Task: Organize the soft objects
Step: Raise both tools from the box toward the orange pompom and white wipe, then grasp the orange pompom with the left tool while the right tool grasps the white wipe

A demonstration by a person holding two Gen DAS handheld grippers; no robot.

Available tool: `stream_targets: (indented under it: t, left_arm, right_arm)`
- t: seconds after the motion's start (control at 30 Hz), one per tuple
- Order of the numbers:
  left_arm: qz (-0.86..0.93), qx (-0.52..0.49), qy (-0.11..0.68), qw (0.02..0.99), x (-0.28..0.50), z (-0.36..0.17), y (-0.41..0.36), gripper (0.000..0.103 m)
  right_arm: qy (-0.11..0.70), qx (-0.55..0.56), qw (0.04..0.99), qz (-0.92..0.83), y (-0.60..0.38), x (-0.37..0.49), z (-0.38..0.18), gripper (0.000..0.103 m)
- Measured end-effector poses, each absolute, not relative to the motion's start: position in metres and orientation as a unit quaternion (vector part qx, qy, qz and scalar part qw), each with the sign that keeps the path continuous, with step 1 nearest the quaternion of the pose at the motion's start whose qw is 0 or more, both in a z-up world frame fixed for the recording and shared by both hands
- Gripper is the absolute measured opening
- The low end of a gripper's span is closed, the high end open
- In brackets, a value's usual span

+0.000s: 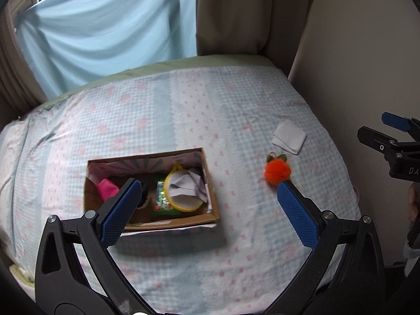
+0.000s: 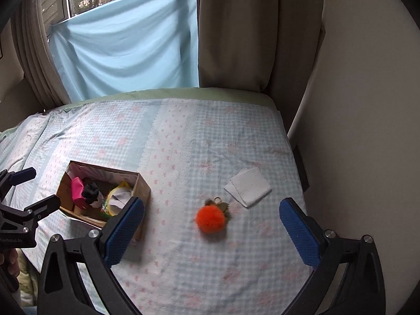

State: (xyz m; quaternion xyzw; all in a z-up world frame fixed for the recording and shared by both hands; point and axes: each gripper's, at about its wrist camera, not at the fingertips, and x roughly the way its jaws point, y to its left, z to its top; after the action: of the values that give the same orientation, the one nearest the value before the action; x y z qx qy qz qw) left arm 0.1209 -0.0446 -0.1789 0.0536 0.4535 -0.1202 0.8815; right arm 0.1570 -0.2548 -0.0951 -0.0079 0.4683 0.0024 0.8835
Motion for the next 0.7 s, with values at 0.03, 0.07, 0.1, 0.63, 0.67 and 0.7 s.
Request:
stream_targets:
  t: [0.03,0.07,0.1,0.63,0.67,0.7]
  left_arm:
    - [-0.12,0.05,0.456,0.88,0.123,-0.184,-0.058,0.103]
    - [-0.119,0.046,0.459,0.879,0.126,-0.189,-0.071,0.103]
    - [-0.12,0.043,0.463,0.877,0.129,-0.196,-0.084,0.103]
    - [-0.191,0.06,0.502,0.841,0.193,-0.366,-0.23,0.103]
    - [-0.192,0.056,0.504,0.841,0.196,-0.376,-0.233,0.103]
    - [-0.193,0.051,0.505,0.84,0.2,-0.386,-0.234,0.103]
  right_arm:
    - [0.47,-0.015,0.883,0.011,-0.265,0.161,-0.101,0.103]
    - [0.472,-0.022,0.881,0.019,-0.274,0.165,-0.108,0.103]
    - [0.474,-0.029,0.88,0.026,-0.284,0.171,-0.115,0.103]
    - [0.514,-0.08,0.847,0.112,-0.371,0.265,-0.275,0.103]
    - [0.517,-0.083,0.844,0.117,-0.373,0.27,-0.288,0.103]
    - [0.52,-0.085,0.841,0.123,-0.375,0.274,-0.3,0.103]
